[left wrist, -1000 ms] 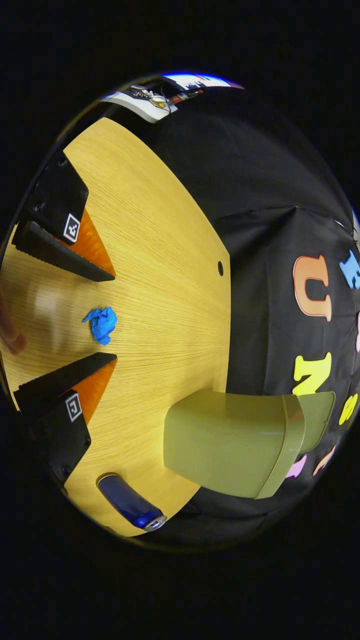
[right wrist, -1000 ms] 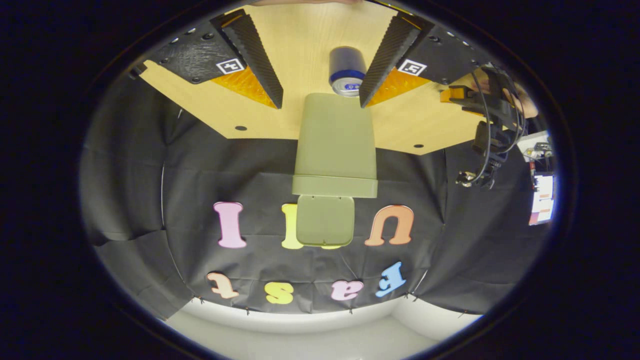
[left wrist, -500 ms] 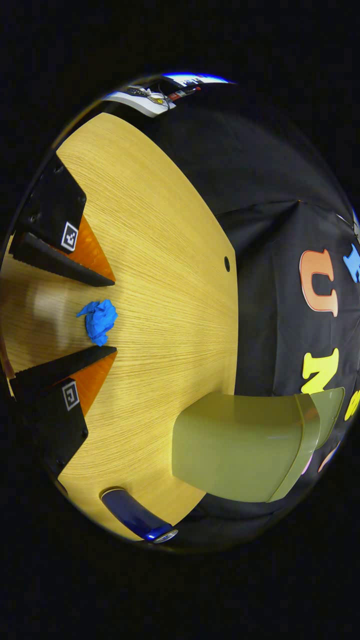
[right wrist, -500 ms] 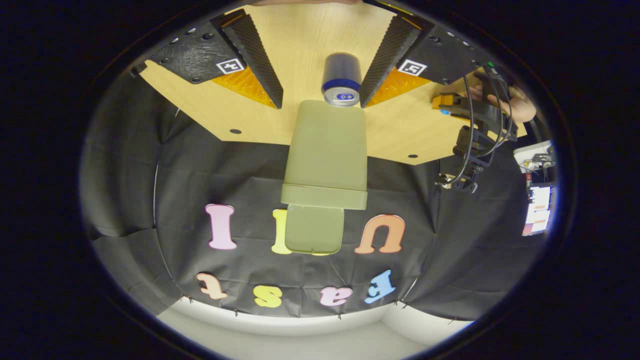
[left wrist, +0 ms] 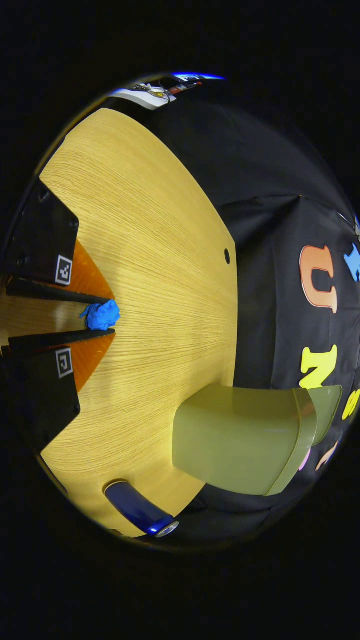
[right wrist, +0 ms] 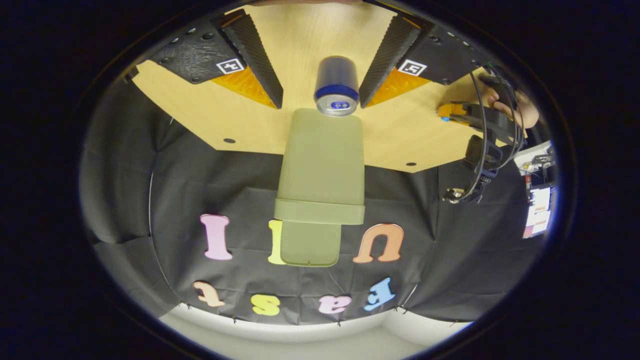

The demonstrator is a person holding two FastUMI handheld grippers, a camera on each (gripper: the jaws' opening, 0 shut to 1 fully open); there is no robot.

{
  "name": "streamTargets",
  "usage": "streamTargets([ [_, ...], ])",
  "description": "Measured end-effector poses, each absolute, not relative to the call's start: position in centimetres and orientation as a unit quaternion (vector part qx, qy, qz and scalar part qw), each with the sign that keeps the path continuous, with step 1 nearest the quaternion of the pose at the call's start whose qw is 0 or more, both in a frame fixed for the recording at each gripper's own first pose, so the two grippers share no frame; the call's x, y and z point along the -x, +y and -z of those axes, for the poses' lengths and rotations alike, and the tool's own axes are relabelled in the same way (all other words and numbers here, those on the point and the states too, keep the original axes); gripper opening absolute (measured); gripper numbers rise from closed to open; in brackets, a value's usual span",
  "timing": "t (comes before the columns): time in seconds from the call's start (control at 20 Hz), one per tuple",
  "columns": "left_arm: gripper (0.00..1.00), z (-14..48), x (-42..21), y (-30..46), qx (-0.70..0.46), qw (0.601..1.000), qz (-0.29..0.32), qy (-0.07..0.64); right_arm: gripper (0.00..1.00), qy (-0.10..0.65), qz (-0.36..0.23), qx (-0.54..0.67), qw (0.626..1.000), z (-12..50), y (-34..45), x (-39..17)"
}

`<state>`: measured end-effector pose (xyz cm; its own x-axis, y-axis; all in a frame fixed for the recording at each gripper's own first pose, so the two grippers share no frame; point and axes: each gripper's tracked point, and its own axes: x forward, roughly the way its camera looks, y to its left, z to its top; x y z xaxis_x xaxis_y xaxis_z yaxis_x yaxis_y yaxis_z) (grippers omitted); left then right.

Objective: Press the lid of the desktop garbage bin to open it, pick up the crumpled paper on the desktop and throw it into the bin, then pick up the pop can on the desktop and drop it into the bin, and finally close the garbage bin lid.

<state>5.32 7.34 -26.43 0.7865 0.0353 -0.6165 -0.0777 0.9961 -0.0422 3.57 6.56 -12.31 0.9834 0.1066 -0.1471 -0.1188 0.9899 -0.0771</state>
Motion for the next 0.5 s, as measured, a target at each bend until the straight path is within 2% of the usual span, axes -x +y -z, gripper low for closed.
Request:
streamTargets([
  [0.15,0.31,26.0,-4.9,7.7,0.032,0.947,-0.036,0.319,0.98,0.076,-0.064,0.042,0.994,12.8,7.3,-3.7],
  [0.5,0.31,22.3,-4.3,6.7,0.031,0.962,-0.037,0.270,0.95,0.080,-0.042,0.038,0.995,14.9,7.5,-5.0],
])
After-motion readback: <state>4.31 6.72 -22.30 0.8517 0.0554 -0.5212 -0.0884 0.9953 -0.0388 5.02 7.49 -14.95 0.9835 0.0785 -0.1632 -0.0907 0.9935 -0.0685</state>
